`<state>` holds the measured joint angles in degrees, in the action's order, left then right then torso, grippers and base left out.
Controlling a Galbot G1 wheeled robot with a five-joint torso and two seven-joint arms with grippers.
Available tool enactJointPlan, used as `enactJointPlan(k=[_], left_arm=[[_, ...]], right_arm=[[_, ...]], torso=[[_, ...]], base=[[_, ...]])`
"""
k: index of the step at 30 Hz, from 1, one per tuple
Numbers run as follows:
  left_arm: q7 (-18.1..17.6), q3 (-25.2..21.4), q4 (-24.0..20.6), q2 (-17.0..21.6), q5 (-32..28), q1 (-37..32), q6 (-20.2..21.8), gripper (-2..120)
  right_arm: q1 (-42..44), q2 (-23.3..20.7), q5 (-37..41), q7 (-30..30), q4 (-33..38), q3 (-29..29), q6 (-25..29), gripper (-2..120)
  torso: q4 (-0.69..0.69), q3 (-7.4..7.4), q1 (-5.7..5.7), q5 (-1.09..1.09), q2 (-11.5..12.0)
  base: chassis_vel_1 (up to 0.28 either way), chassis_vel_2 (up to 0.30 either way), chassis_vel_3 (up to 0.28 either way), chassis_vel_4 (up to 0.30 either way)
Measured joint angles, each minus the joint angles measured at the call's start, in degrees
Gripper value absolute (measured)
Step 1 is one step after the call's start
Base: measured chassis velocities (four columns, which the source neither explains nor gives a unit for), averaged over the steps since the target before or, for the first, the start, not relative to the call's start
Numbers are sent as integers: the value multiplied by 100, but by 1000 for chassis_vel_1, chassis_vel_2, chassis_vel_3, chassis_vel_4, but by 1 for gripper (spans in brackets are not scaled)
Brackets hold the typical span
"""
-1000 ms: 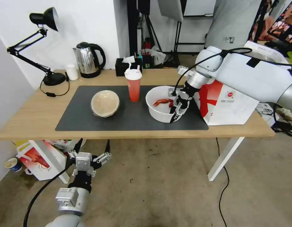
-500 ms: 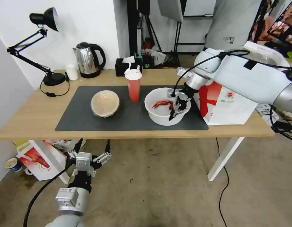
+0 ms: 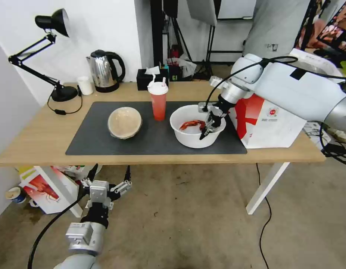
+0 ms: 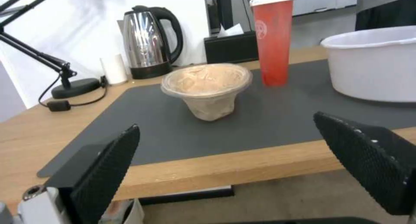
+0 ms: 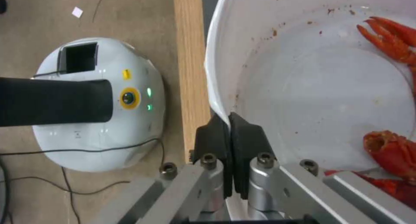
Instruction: Pick up the trash from the table and place it into the takeout bag.
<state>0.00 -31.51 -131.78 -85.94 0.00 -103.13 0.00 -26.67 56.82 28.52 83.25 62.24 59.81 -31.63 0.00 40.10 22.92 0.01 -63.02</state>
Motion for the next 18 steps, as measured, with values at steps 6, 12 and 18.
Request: enactJointPlan(k=[6, 12, 18], left_arm=[[0, 0, 0, 0, 0, 0, 0, 100], [0, 0, 0, 0, 0, 0, 0, 100], [0, 0, 0, 0, 0, 0, 0, 100]], right_arm=[[-4, -6, -19, 0, -16, -59, 40, 0], [-154, -17, -25, 22, -21, -145, 93, 0], [-476, -64, 9, 99, 34, -187, 102, 0]], torso=[[0, 0, 0, 0, 0], [0, 0, 0, 0, 0], [0, 0, 0, -1, 0]], base=[[0, 0, 0, 0], [0, 0, 0, 0], [0, 0, 0, 0]])
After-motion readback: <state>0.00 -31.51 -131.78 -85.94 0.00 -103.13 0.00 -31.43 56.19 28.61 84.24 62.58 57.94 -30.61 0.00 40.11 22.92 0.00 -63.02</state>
